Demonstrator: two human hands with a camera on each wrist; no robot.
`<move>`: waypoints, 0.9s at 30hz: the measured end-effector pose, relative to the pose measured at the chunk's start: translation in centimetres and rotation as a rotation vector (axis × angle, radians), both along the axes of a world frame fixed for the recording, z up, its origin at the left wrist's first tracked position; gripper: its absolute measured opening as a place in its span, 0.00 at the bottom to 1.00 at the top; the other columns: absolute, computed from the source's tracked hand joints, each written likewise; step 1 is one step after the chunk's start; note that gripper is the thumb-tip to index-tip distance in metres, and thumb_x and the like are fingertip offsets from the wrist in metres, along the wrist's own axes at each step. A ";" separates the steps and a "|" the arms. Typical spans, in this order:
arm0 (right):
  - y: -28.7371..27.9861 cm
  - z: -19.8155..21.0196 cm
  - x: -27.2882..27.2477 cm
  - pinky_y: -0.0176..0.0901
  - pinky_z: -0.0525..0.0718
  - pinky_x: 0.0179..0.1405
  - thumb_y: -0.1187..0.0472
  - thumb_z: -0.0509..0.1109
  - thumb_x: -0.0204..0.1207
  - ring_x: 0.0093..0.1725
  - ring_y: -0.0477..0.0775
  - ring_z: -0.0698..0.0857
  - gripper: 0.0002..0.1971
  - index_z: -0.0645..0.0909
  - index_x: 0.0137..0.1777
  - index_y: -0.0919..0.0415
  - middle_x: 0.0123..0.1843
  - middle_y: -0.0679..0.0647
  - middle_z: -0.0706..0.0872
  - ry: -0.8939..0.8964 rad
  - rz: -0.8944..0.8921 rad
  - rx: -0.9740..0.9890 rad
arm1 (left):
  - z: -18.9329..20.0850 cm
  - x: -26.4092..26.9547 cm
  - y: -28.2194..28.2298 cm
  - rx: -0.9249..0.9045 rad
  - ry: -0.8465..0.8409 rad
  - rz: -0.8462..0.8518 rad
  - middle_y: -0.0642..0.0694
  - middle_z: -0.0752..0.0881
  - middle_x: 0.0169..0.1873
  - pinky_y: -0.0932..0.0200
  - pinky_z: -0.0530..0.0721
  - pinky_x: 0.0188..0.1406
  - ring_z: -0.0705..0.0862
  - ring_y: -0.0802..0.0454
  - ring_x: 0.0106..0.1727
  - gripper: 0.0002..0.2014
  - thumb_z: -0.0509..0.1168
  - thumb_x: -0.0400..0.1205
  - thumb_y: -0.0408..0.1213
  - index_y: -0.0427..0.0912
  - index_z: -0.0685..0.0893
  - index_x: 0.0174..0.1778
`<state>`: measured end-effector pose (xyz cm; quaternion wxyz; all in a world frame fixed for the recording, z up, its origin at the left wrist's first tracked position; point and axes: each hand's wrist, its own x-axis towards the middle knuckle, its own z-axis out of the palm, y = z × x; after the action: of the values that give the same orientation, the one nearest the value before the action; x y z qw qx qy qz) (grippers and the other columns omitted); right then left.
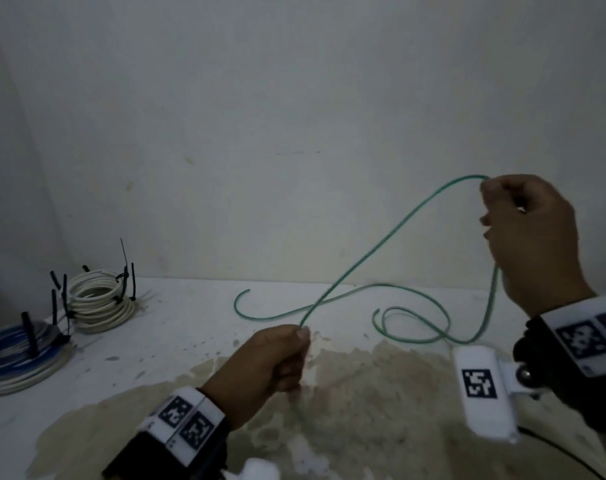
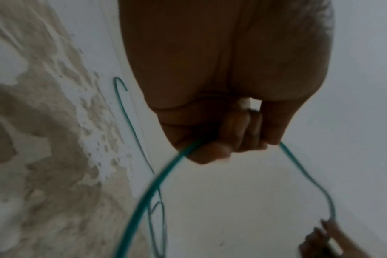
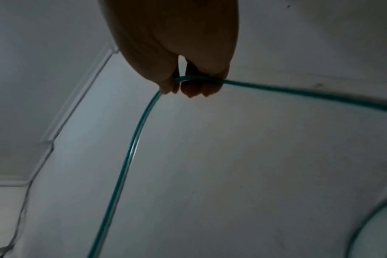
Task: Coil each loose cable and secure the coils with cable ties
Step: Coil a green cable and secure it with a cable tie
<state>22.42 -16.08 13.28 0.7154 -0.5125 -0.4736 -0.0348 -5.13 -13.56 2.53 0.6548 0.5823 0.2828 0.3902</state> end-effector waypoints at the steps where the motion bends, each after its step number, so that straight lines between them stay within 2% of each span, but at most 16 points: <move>1: 0.3 -0.2 0.2 0.56 0.82 0.44 0.52 0.67 0.79 0.35 0.52 0.80 0.07 0.81 0.45 0.54 0.34 0.48 0.81 0.020 0.004 -0.045 | 0.4 -0.8 0.2 -0.072 -0.107 -0.036 0.51 0.62 0.20 0.63 0.68 0.19 0.61 0.56 0.19 0.16 0.72 0.76 0.44 0.40 0.75 0.32; 3: 1.2 -1.3 0.2 0.57 0.82 0.46 0.52 0.68 0.78 0.39 0.56 0.81 0.07 0.83 0.44 0.54 0.35 0.52 0.84 0.000 0.025 -0.146 | 2.0 -1.7 0.0 -0.158 -0.392 -0.088 0.50 0.65 0.21 0.64 0.68 0.17 0.63 0.57 0.18 0.12 0.78 0.68 0.38 0.38 0.81 0.37; 5: 1.9 -2.8 -0.5 0.51 0.80 0.46 0.55 0.67 0.79 0.41 0.59 0.83 0.08 0.85 0.44 0.56 0.39 0.57 0.86 -0.131 0.012 -0.294 | 4.3 -2.0 -0.5 -0.113 -0.552 0.005 0.49 0.69 0.23 0.64 0.70 0.16 0.67 0.56 0.19 0.10 0.74 0.71 0.37 0.40 0.84 0.46; 6: 2.1 -3.6 -1.1 0.46 0.78 0.45 0.57 0.66 0.80 0.43 0.60 0.84 0.10 0.86 0.44 0.59 0.40 0.58 0.87 -0.231 0.023 -0.402 | 5.6 -2.0 -0.9 -0.052 -0.556 0.079 0.50 0.69 0.23 0.65 0.71 0.16 0.67 0.57 0.19 0.08 0.66 0.78 0.40 0.43 0.83 0.50; 8: 2.3 -5.1 -3.2 0.41 0.74 0.40 0.60 0.64 0.82 0.43 0.59 0.84 0.12 0.86 0.43 0.62 0.41 0.58 0.87 -0.437 0.098 -0.615 | 7.6 -2.2 -1.4 0.081 -0.497 0.202 0.52 0.67 0.21 0.68 0.68 0.16 0.64 0.59 0.17 0.12 0.54 0.85 0.46 0.47 0.81 0.55; 10: 2.0 -6.5 -5.4 0.38 0.70 0.32 0.59 0.62 0.82 0.36 0.53 0.81 0.15 0.80 0.33 0.57 0.34 0.53 0.82 -0.630 0.177 -0.750 | 8.7 -2.3 -1.1 0.160 -0.458 0.280 0.52 0.65 0.21 0.68 0.62 0.16 0.61 0.59 0.17 0.13 0.51 0.86 0.46 0.46 0.78 0.53; 12: 1.5 -7.2 -7.7 0.34 0.67 0.26 0.56 0.61 0.83 0.29 0.46 0.75 0.20 0.70 0.27 0.54 0.28 0.48 0.76 -0.768 0.227 -0.812 | 8.9 -2.6 -0.7 0.167 -0.456 0.329 0.50 0.68 0.23 0.66 0.63 0.17 0.63 0.57 0.19 0.10 0.51 0.88 0.38 0.42 0.76 0.47; 14: 0.7 -7.5 -9.7 0.36 0.67 0.27 0.53 0.58 0.84 0.27 0.46 0.72 0.23 0.66 0.26 0.53 0.27 0.47 0.73 -0.881 0.275 -0.812 | 8.6 -2.9 -0.2 0.219 -0.383 0.396 0.48 0.73 0.26 0.64 0.71 0.20 0.69 0.55 0.22 0.11 0.49 0.89 0.35 0.41 0.75 0.47; 16: -0.5 -7.4 -11.3 0.39 0.69 0.28 0.49 0.57 0.84 0.30 0.48 0.76 0.21 0.72 0.29 0.55 0.29 0.49 0.76 -0.987 0.306 -0.788 | 8.0 -3.2 0.1 0.288 -0.240 0.480 0.48 0.75 0.26 0.62 0.76 0.23 0.72 0.54 0.24 0.12 0.49 0.90 0.40 0.42 0.77 0.54; 18: -1.8 -7.0 -12.6 0.41 0.72 0.36 0.45 0.56 0.83 0.42 0.51 0.83 0.16 0.81 0.48 0.53 0.42 0.50 0.85 -1.086 0.298 -0.708 | 7.1 -3.5 0.5 0.282 -0.126 0.547 0.49 0.71 0.24 0.64 0.69 0.19 0.66 0.55 0.22 0.13 0.49 0.90 0.43 0.43 0.77 0.56; 19: -2.3 -6.9 -13.0 0.41 0.72 0.39 0.44 0.56 0.83 0.48 0.52 0.84 0.15 0.79 0.58 0.50 0.49 0.50 0.85 -1.129 0.291 -0.664 | 6.6 -3.6 0.7 0.242 -0.110 0.561 0.49 0.69 0.24 0.65 0.63 0.18 0.63 0.56 0.22 0.12 0.49 0.90 0.41 0.42 0.77 0.54; 21: -2.9 -6.6 -13.5 0.43 0.71 0.39 0.46 0.55 0.84 0.49 0.53 0.83 0.14 0.74 0.64 0.48 0.51 0.50 0.84 -1.209 0.280 -0.575 | 5.8 -3.8 1.1 0.173 -0.113 0.564 0.47 0.70 0.26 0.66 0.61 0.18 0.62 0.55 0.23 0.09 0.50 0.89 0.33 0.40 0.75 0.47; 23: -3.2 -6.5 -14.1 0.43 0.69 0.31 0.50 0.60 0.83 0.40 0.52 0.82 0.09 0.79 0.57 0.49 0.43 0.50 0.82 -1.284 0.279 -0.516 | 5.0 -3.9 1.2 0.191 -0.038 0.572 0.46 0.74 0.28 0.65 0.69 0.20 0.69 0.54 0.25 0.10 0.52 0.88 0.32 0.39 0.77 0.46; 24: -3.2 -6.5 -14.2 0.40 0.65 0.24 0.53 0.70 0.77 0.32 0.51 0.81 0.04 0.82 0.50 0.49 0.37 0.49 0.80 -1.329 0.247 -0.513 | 4.6 -4.0 1.2 0.216 0.010 0.577 0.47 0.75 0.27 0.63 0.72 0.22 0.71 0.54 0.26 0.10 0.52 0.89 0.33 0.40 0.79 0.48; 25: -3.1 -6.7 -14.1 0.35 0.57 0.20 0.56 0.79 0.67 0.24 0.48 0.77 0.07 0.84 0.41 0.48 0.31 0.47 0.77 -1.328 0.206 -0.477 | 4.2 -4.1 1.2 0.239 0.049 0.578 0.48 0.75 0.26 0.61 0.73 0.24 0.71 0.54 0.26 0.11 0.53 0.89 0.36 0.41 0.81 0.51; 27: -3.0 -6.8 -14.1 0.32 0.49 0.20 0.61 0.86 0.53 0.18 0.45 0.69 0.13 0.84 0.31 0.48 0.26 0.46 0.72 -1.328 0.167 -0.441 | 3.6 -4.4 1.2 0.252 0.108 0.578 0.52 0.72 0.22 0.60 0.67 0.25 0.67 0.56 0.24 0.12 0.53 0.89 0.39 0.43 0.82 0.52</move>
<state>8.36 -19.07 6.49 0.1549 -0.4779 -0.8439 -0.1882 -9.52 -12.33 6.15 0.4235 0.5744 0.4203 0.5604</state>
